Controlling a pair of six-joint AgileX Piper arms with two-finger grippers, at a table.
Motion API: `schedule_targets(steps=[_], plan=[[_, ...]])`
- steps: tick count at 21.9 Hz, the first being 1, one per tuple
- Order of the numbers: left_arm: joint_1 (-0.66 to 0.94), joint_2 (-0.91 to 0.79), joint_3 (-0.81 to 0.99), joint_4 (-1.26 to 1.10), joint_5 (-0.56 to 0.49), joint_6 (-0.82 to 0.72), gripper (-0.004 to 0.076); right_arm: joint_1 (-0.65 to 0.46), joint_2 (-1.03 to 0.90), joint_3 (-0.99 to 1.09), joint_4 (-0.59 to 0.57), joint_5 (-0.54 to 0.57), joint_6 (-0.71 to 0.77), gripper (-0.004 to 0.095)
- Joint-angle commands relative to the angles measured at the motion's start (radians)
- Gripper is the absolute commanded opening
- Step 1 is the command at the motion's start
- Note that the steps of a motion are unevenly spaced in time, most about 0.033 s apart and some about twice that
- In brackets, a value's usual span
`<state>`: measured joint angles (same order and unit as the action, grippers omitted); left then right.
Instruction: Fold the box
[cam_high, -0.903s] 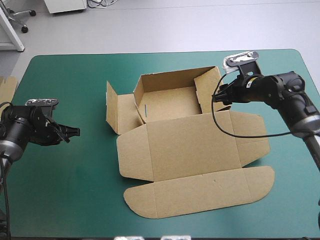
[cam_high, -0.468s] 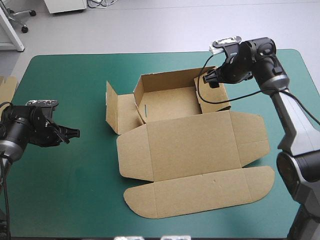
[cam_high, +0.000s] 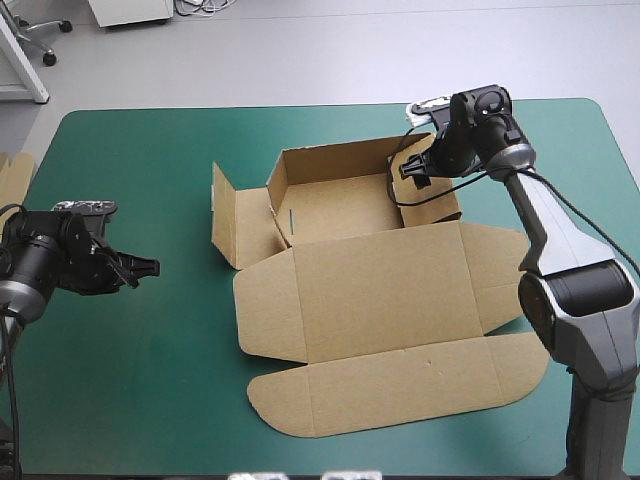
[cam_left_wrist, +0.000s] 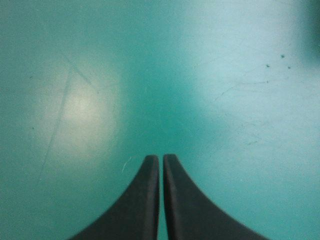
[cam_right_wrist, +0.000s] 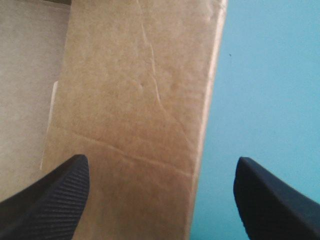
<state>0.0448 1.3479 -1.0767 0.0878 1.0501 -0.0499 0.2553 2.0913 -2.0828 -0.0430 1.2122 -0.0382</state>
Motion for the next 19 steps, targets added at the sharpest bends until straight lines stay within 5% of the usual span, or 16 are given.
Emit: schedule_targets(steps=[1, 6, 11, 13, 19], plan=[[-0.002, -0.026, -0.031, 0.007, -0.012, -0.002, 0.0015, -0.022, -0.016, -0.031, 0.022, -0.065, 0.000, 0.0709], [-0.002, -0.026, -0.031, 0.007, -0.005, -0.002, 0.0015, -0.041, 0.034, -0.031, 0.032, -0.092, 0.000, 0.0611], [-0.002, -0.026, -0.031, 0.007, -0.005, -0.002, 0.0015, -0.049, 0.051, -0.029, 0.023, -0.095, -0.012, 0.0115], [-0.002, -0.026, -0.031, 0.008, -0.005, 0.020, 0.0015, -0.049, 0.051, -0.029, 0.015, -0.099, -0.012, 0.0006], [-0.002, -0.026, -0.031, 0.004, 0.000, 0.038, 0.0015, -0.049, 0.047, -0.029, 0.002, -0.075, 0.008, -0.0033]])
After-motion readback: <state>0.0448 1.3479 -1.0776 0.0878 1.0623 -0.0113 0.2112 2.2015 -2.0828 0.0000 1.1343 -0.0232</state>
